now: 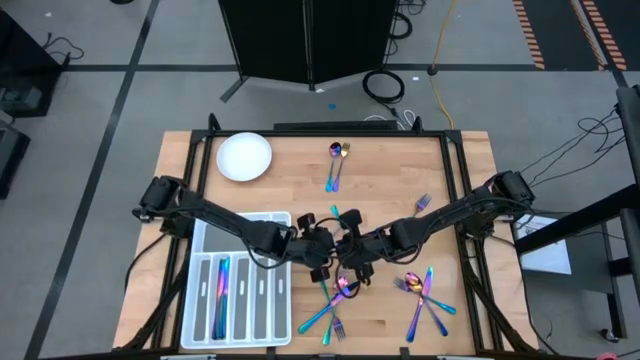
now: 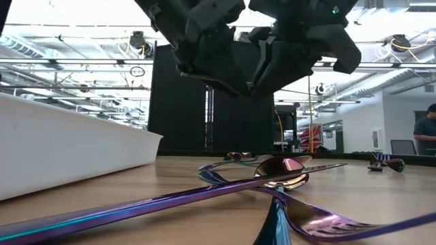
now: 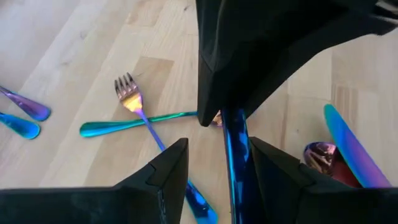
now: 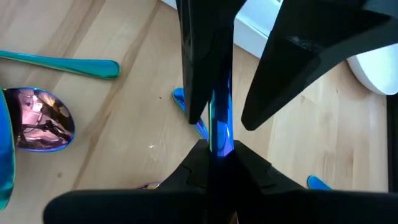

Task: Sort silverware
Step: Put the iridescent blue knife in the silverware tray

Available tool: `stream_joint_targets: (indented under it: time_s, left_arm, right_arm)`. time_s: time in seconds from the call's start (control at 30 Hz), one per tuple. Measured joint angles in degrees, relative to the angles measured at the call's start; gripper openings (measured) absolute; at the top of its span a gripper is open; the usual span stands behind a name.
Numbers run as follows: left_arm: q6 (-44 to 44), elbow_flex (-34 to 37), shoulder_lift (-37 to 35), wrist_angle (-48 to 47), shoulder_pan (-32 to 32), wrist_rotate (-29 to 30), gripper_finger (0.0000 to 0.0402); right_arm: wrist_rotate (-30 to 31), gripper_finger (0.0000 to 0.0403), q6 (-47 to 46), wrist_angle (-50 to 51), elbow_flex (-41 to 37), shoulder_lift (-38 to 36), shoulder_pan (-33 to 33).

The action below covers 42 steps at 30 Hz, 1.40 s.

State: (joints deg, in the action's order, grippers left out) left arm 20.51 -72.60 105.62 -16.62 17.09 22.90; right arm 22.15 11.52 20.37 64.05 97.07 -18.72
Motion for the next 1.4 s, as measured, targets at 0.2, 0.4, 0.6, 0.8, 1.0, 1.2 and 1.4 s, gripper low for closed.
stream_joint_targets:
  time_s: [0.2, 0.4, 0.6, 0.8, 1.0, 1.2, 1.4]
  left_arm:
    - [-0.6, 0.0, 0.0, -0.3, -1.1, -0.1, 0.0164]
    - [-1.0, 0.0, -0.1, -0.9, -2.1, -0.1, 0.0164]
    - [-2.0, 0.0, -0.1, -2.8, -2.6, -0.2, 0.0164]
    - [-3.1, 0.0, -0.1, -3.1, -2.8, -0.3, 0.0154]
    - [-3.0, 0.0, -0.1, -3.1, -2.9, -0.4, 0.011]
    - [-2.9, 0.0, -0.1, -3.0, -3.0, -0.7, 0.0079]
    - [-3.0, 0.0, 0.0, -2.8, -3.0, -0.8, 0.0054]
  right_arm:
    - [-1.2, 0.0018, -1.4, 0.2, 0.0, 0.0, 0.8]
    - [-5.5, 0.0018, -4.5, 0.4, -0.1, -0.1, 3.7]
    - [-6.9, 0.0018, -4.9, 0.5, -0.2, -0.1, 4.6]
    - [-7.7, 0.0018, -4.9, 0.4, -0.2, 0.0, 5.5]
    - [-7.6, 0.0018, -4.1, 0.3, -0.2, 0.0, 5.7]
    - [-7.1, 0.0018, -3.6, 0.3, -0.2, 0.0, 5.7]
    - [-7.1, 0.0018, -3.4, 0.7, -0.2, 0.0, 5.7]
